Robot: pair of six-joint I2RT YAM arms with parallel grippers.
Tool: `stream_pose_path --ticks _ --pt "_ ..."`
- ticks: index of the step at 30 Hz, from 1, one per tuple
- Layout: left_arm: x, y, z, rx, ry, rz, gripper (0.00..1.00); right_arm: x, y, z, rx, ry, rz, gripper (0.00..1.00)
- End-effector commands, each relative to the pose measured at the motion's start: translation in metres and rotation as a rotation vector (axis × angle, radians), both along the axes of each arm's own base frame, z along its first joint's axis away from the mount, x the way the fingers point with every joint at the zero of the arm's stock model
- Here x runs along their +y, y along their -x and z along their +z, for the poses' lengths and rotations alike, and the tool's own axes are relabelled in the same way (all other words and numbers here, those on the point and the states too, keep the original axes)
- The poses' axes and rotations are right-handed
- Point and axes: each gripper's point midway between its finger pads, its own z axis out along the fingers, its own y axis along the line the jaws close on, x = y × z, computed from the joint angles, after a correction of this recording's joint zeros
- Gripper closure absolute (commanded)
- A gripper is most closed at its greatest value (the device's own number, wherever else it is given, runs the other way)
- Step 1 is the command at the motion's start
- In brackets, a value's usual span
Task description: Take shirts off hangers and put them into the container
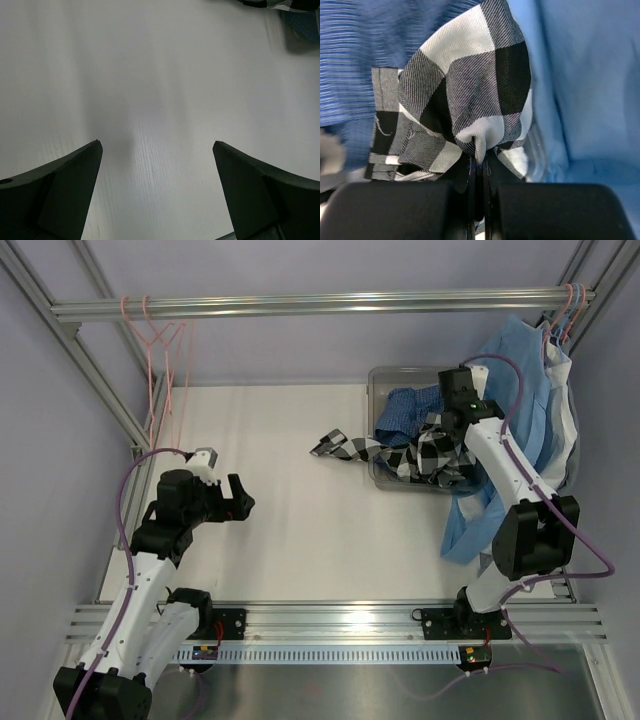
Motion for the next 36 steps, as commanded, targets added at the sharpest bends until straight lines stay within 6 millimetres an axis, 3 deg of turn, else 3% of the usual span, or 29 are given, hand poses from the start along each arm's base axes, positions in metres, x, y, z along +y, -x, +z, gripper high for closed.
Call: stream_pose_path --ticks 1,5,6,8,9,12,14,15,17,18,20,22,25,28,32,35,36 --pt "-0.002 -0.008 0.012 -0.055 0.002 -0.004 0.01 -0.009 0.002 -0.039 0.071 -0.015 -0.051 1.00" --pt "-0.002 -0.007 0.012 -0.055 0.001 -0.007 0.01 0.000 -0.006 -0.100 0.184 -0.082 -0.040 1.00" --pt "-0.002 -0.007 0.012 -0.054 0.000 -0.007 0.01 0.003 -0.007 -0.125 0.238 -0.089 -0.040 1.00" --pt "-0.002 -0.007 0.012 -0.055 -0.002 -0.007 0.01 0.011 -0.012 -0.144 0.281 -0.120 -0.025 0.97" --pt "-0.002 -0.007 0.012 -0.055 -0.003 -0.006 0.01 0.018 -0.011 -0.166 0.335 -0.149 -0.012 0.96" --pt "-0.002 -0.007 0.012 -0.056 -0.004 -0.008 0.01 0.027 -0.015 -0.173 0.370 -0.190 0.004 0.92" --pt "-0.003 -0.006 0.012 -0.056 -0.003 -0.011 0.01 0.027 -0.018 -0.165 0.362 -0.184 0.005 0.84" --pt "-0.003 -0.006 0.012 -0.058 -0.004 -0.009 0.01 0.024 -0.019 -0.157 0.349 -0.174 0.000 0.69" --pt "-0.004 -0.006 0.012 -0.058 -0.002 -0.013 0.01 0.019 -0.020 -0.137 0.322 -0.153 -0.005 0.59" --pt "-0.004 -0.006 0.012 -0.058 -0.002 -0.013 0.01 0.020 -0.022 -0.114 0.274 -0.152 0.015 0.49" --pt "-0.003 -0.006 0.013 -0.059 -0.002 -0.010 0.01 0.025 -0.024 -0.085 0.221 -0.171 0.046 0.39" --pt "-0.004 -0.006 0.012 -0.056 -0.002 -0.013 0.01 0.030 -0.025 -0.042 0.144 -0.172 0.093 0.28" --pt "-0.004 -0.007 0.011 -0.051 -0.001 -0.012 0.01 0.048 -0.022 0.008 0.063 -0.150 0.185 0.23" --pt "-0.004 -0.007 0.011 -0.049 -0.001 -0.012 0.01 0.074 -0.017 0.045 0.006 -0.115 0.290 0.21" --pt "-0.004 -0.008 0.010 -0.045 -0.004 -0.009 0.01 0.124 -0.013 0.064 -0.012 -0.076 0.495 0.21" --pt "-0.004 -0.007 0.009 -0.042 -0.004 -0.011 0.01 0.171 -0.009 0.058 0.029 0.009 0.747 0.20" --pt "-0.004 -0.008 0.010 -0.043 -0.003 -0.011 0.01 0.190 -0.008 0.045 0.065 0.027 0.813 0.20"
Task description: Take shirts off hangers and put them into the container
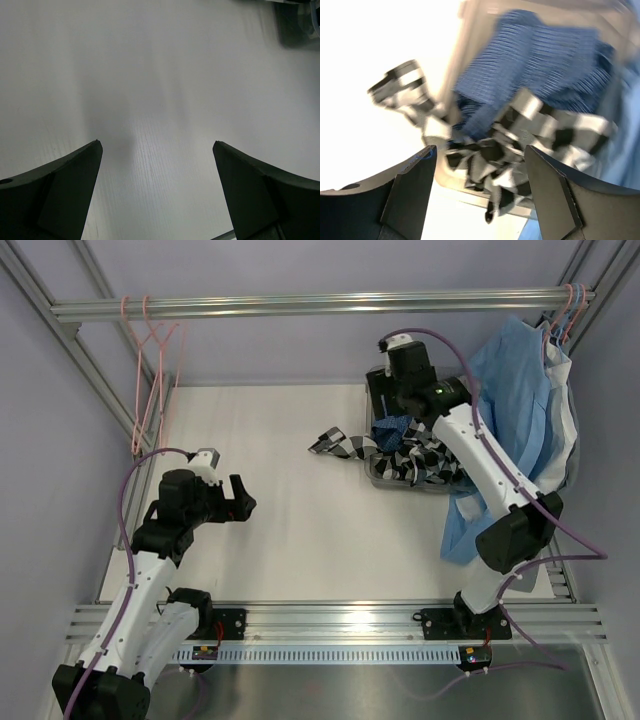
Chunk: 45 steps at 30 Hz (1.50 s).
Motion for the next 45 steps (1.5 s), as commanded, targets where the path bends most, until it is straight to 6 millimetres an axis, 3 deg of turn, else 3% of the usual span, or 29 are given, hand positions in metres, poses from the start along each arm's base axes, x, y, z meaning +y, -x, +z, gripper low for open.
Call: stream_pose_path --ticks 1,3,4,9,14,17,21,26,30,31,33,34,35,37,38,39,40,41,43,44,45 --pt "0.000 -0.009 0.011 -0.050 -0.003 0.003 0.01 0.049 0.006 -0.030 0.080 0.147 0.300 0.20" --pt "0.000 -0.008 0.011 -0.050 -0.003 0.005 0.01 0.068 0.004 -0.052 0.121 0.195 0.406 0.20" --pt "0.000 -0.008 0.011 -0.052 -0.004 0.004 0.01 0.079 0.005 -0.052 0.121 0.205 0.448 0.20" --pt "0.001 -0.007 0.011 -0.053 -0.007 0.006 0.01 0.104 -0.006 -0.090 0.172 0.282 0.564 0.20" --pt "0.001 -0.007 0.010 -0.048 -0.012 0.007 0.01 0.112 -0.019 -0.118 0.194 0.350 0.608 0.20" --pt "0.001 -0.005 0.008 -0.041 -0.012 0.005 0.01 0.114 -0.029 -0.149 0.231 0.395 0.616 0.20" --pt "0.000 -0.004 0.006 -0.034 -0.015 0.001 0.01 0.117 -0.038 -0.176 0.254 0.420 0.618 0.20" --pt "0.000 -0.004 0.006 -0.032 -0.016 0.001 0.01 0.117 -0.045 -0.193 0.260 0.446 0.612 0.22" --pt "-0.001 -0.003 0.005 -0.028 -0.017 -0.001 0.01 0.115 -0.045 -0.204 0.280 0.452 0.605 0.40" --pt "-0.001 -0.004 0.005 -0.031 -0.017 -0.001 0.01 0.115 -0.044 -0.205 0.283 0.452 0.603 0.55" --pt "-0.001 -0.004 0.005 -0.031 -0.017 -0.002 0.01 0.116 -0.043 -0.196 0.271 0.437 0.592 0.78" --pt "-0.001 -0.004 0.005 -0.031 -0.016 -0.004 0.01 0.116 -0.043 -0.191 0.262 0.429 0.585 0.96" --pt "-0.001 -0.004 0.005 -0.031 -0.017 -0.005 0.01 0.117 -0.043 -0.174 0.230 0.407 0.579 1.00" --pt "-0.001 -0.004 0.005 -0.031 -0.017 -0.005 0.01 0.117 -0.044 -0.157 0.189 0.397 0.563 1.00" --pt "-0.002 -0.004 0.006 -0.033 -0.017 -0.005 0.01 0.114 -0.045 -0.134 0.142 0.389 0.545 1.00" --pt "-0.002 -0.005 0.006 -0.033 -0.017 -0.006 0.01 0.112 -0.047 -0.124 0.113 0.393 0.526 1.00" --pt "-0.002 -0.005 0.006 -0.034 -0.015 -0.009 0.01 0.101 -0.051 -0.112 0.081 0.423 0.473 1.00" --pt "-0.003 -0.005 0.006 -0.034 -0.014 -0.010 0.01 0.095 -0.051 -0.087 0.023 0.418 0.438 1.00" --pt "-0.002 -0.005 0.006 -0.034 -0.015 -0.009 0.01 0.077 -0.056 -0.067 -0.028 0.413 0.365 1.00" --pt "-0.003 -0.004 0.007 -0.036 -0.014 -0.011 0.01 0.069 -0.053 -0.048 -0.058 0.368 0.321 1.00" --pt "-0.003 -0.005 0.007 -0.039 -0.013 -0.011 0.01 0.050 -0.056 -0.042 -0.060 0.347 0.275 1.00"
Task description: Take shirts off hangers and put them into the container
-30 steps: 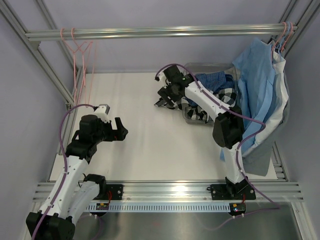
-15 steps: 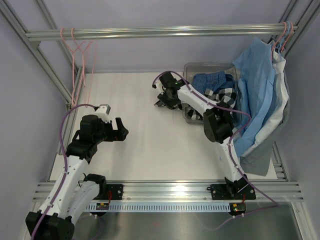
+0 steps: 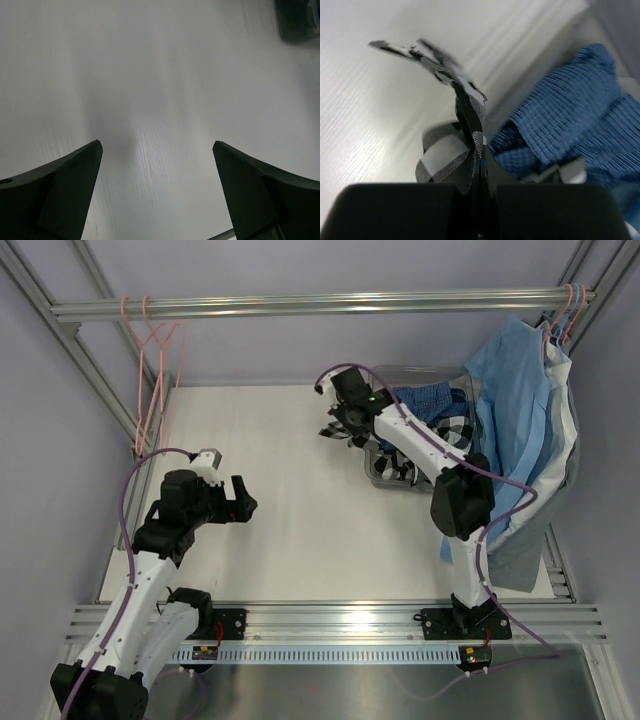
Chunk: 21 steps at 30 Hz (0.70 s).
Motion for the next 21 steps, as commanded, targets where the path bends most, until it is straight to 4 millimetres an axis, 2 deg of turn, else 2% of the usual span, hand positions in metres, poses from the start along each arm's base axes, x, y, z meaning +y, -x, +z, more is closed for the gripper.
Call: stream_pose_path --ticks 1,2,3,4,5,6,7,10,12,13,14,15,17,18,19,20,21 --pt "-0.001 -0.006 0.009 -0.043 -0.005 -0.003 0.01 -0.050 -0.016 0.102 -0.240 -0.112 -0.162 1.00" --pt "-0.001 -0.006 0.009 -0.044 -0.004 -0.004 0.01 -0.062 -0.013 0.122 -0.277 -0.162 -0.210 1.00" --pt "-0.001 -0.006 0.009 -0.043 -0.006 -0.003 0.01 -0.074 -0.013 0.118 -0.281 -0.172 -0.241 1.00" --pt "-0.001 -0.006 0.009 -0.044 -0.005 -0.005 0.01 -0.096 -0.016 0.121 -0.294 -0.180 -0.300 1.00" --pt "-0.001 -0.006 0.008 -0.041 -0.004 -0.006 0.01 -0.108 -0.014 0.123 -0.300 -0.202 -0.348 1.00" --pt "-0.002 -0.006 0.008 -0.041 -0.005 -0.010 0.01 -0.123 -0.012 0.112 -0.272 -0.186 -0.387 1.00" --pt "-0.003 -0.006 0.008 -0.040 -0.001 -0.013 0.01 -0.149 -0.015 0.104 -0.262 -0.169 -0.457 1.00" --pt "-0.004 -0.006 0.008 -0.036 -0.002 -0.016 0.01 -0.185 -0.010 0.069 -0.191 -0.120 -0.593 1.00" --pt "-0.004 -0.006 0.009 -0.041 -0.004 -0.016 0.01 -0.213 -0.008 0.027 -0.090 -0.115 -0.729 1.00" --pt "-0.004 -0.006 0.009 -0.041 -0.004 -0.016 0.01 -0.213 -0.006 0.026 -0.074 -0.112 -0.726 1.00" --pt "-0.004 -0.007 0.008 -0.038 -0.004 -0.016 0.01 -0.221 -0.005 0.003 -0.023 -0.111 -0.779 1.00" --pt "-0.004 -0.006 0.007 -0.037 -0.004 -0.016 0.01 -0.223 -0.001 -0.008 0.021 -0.095 -0.785 1.00" --pt "-0.004 -0.006 0.007 -0.035 -0.004 -0.018 0.01 -0.219 0.000 -0.041 0.103 -0.105 -0.820 0.99" --pt "-0.004 -0.006 0.007 -0.036 -0.006 -0.019 0.01 -0.217 0.000 -0.048 0.132 -0.108 -0.818 0.98" --pt "-0.005 -0.006 0.006 -0.033 -0.006 -0.023 0.01 -0.206 0.000 -0.056 0.171 -0.141 -0.793 0.94" --pt "-0.005 -0.006 0.006 -0.033 -0.006 -0.021 0.01 -0.203 0.000 -0.067 0.200 -0.146 -0.795 0.89" --pt "-0.005 -0.006 0.006 -0.031 -0.006 -0.022 0.01 -0.201 -0.001 -0.068 0.207 -0.158 -0.794 0.75"
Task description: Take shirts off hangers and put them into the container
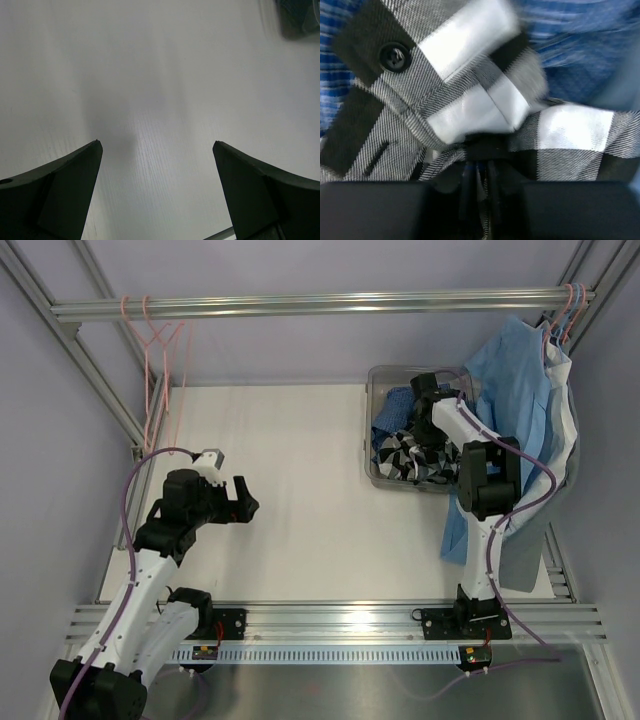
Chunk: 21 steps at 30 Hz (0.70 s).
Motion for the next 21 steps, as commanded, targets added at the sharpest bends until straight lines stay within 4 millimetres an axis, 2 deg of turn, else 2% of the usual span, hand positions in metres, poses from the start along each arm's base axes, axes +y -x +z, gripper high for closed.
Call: stream_pose_path --ticks 1,2,3,4,5,7,8,9,10,12,13,15,16,17,18,19,20,21 --pt "-0.002 -0.007 0.008 -0.039 -0.005 -0.010 0.01 0.022 0.003 0.003 0.024 -0.109 -0.014 0.70" --pt "-0.002 -0.007 0.008 -0.039 -0.004 -0.011 0.01 0.024 0.002 0.006 0.019 -0.117 -0.017 0.66" --pt "-0.002 -0.007 0.007 -0.037 -0.004 -0.011 0.01 0.024 0.002 0.014 0.008 -0.126 -0.020 0.57" --pt "-0.002 -0.007 0.007 -0.036 -0.004 -0.012 0.01 0.026 0.002 0.021 -0.002 -0.135 -0.016 0.53" --pt "-0.002 -0.007 0.007 -0.036 -0.004 -0.012 0.01 0.027 0.002 0.039 -0.033 -0.146 -0.008 0.51" --pt "-0.003 -0.007 0.008 -0.037 -0.002 -0.013 0.01 0.027 0.006 0.061 -0.060 -0.155 0.009 0.46" --pt "-0.003 -0.007 0.007 -0.034 -0.003 -0.013 0.01 0.026 0.011 0.084 -0.098 -0.159 0.013 0.43" --pt "-0.003 -0.007 0.007 -0.035 -0.002 -0.014 0.01 0.025 0.015 0.097 -0.122 -0.161 0.010 0.41" --pt "-0.003 -0.006 0.007 -0.033 -0.001 -0.013 0.01 0.025 0.021 0.122 -0.175 -0.180 0.003 0.40" --pt "-0.003 -0.007 0.008 -0.036 0.000 -0.013 0.01 0.027 0.033 0.142 -0.209 -0.213 -0.004 0.38" --pt "-0.004 -0.007 0.008 -0.034 0.000 -0.015 0.01 0.029 0.043 0.164 -0.262 -0.251 -0.013 0.37" --pt "-0.002 -0.007 0.007 -0.031 -0.002 -0.006 0.01 0.038 0.057 0.164 -0.260 -0.309 0.004 0.36" --pt "-0.002 -0.008 0.008 -0.033 -0.003 -0.005 0.01 0.038 0.067 0.176 -0.290 -0.332 -0.009 0.36" --pt "-0.002 -0.008 0.007 -0.031 -0.002 -0.004 0.01 0.038 0.076 0.164 -0.266 -0.339 -0.022 0.36" --pt "-0.002 -0.008 0.007 -0.031 -0.002 -0.004 0.01 0.041 0.083 0.162 -0.260 -0.365 -0.018 0.36" --pt "-0.002 -0.008 0.006 -0.028 -0.003 -0.004 0.01 0.042 0.091 0.169 -0.285 -0.387 -0.030 0.36" --pt "-0.002 -0.008 0.006 -0.025 -0.004 -0.003 0.01 0.042 0.098 0.152 -0.265 -0.395 -0.044 0.37" --pt "-0.002 -0.008 0.005 -0.023 -0.004 -0.003 0.01 0.047 0.102 0.148 -0.261 -0.426 -0.033 0.39"
